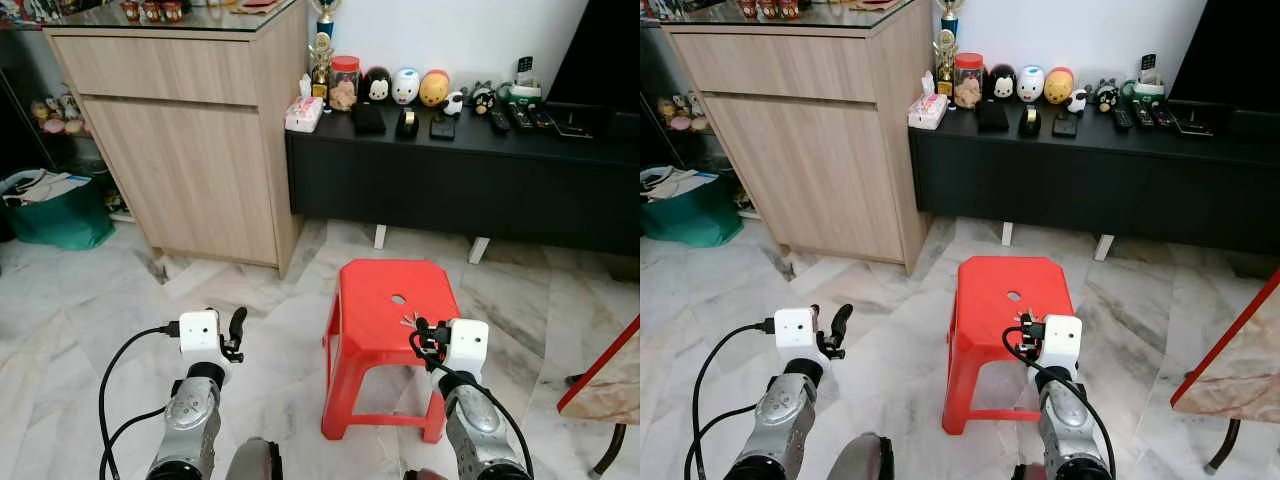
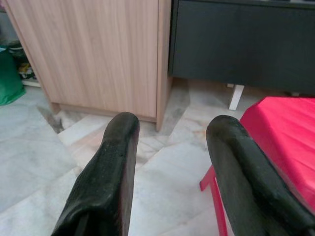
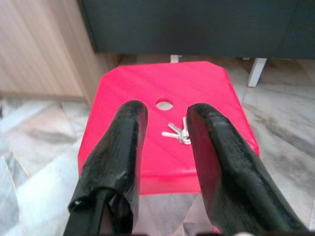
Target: Hang keys on a hook
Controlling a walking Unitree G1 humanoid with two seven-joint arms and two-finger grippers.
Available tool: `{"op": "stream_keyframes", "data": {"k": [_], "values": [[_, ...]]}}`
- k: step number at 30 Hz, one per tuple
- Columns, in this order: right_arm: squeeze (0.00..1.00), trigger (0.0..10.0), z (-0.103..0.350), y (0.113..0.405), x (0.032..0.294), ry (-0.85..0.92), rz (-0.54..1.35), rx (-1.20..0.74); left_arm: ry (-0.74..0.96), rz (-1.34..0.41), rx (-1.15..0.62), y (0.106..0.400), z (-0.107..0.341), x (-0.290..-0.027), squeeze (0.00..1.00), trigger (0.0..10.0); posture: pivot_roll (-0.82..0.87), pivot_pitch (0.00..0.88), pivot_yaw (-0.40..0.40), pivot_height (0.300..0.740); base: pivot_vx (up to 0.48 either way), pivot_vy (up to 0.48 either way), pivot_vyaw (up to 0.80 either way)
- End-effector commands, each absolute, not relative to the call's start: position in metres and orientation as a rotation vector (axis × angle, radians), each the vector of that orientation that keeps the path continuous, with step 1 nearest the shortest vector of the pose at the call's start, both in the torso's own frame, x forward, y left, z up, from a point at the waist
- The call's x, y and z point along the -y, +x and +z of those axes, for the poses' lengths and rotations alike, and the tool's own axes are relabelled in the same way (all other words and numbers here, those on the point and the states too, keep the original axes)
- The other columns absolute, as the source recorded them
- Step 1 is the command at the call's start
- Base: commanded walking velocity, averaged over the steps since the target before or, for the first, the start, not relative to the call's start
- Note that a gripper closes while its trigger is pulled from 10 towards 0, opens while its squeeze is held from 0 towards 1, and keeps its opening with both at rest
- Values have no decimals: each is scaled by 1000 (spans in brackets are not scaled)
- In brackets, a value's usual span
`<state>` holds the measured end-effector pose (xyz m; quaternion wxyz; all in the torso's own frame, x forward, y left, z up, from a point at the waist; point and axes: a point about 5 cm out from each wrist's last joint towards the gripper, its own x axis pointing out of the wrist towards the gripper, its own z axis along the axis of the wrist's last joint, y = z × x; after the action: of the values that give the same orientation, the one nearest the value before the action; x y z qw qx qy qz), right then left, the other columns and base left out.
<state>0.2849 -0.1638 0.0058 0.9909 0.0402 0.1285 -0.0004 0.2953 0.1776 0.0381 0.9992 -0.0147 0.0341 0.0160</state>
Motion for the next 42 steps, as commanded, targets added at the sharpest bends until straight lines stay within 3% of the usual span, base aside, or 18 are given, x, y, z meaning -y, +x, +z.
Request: {"op": "stream_keyframes", "data": {"k": [1, 42], "values": [[0, 10000, 6, 286, 161, 69, 9, -264, -21, 29, -76, 295, 38, -179, 0, 10000, 14, 0, -9, 630, 259, 0, 800], [0, 10000, 3, 286, 165, 114, -40, -282, -18, 25, -73, 295, 38, -179, 0, 10000, 22, 0, -8, 630, 281, 0, 39]]}}
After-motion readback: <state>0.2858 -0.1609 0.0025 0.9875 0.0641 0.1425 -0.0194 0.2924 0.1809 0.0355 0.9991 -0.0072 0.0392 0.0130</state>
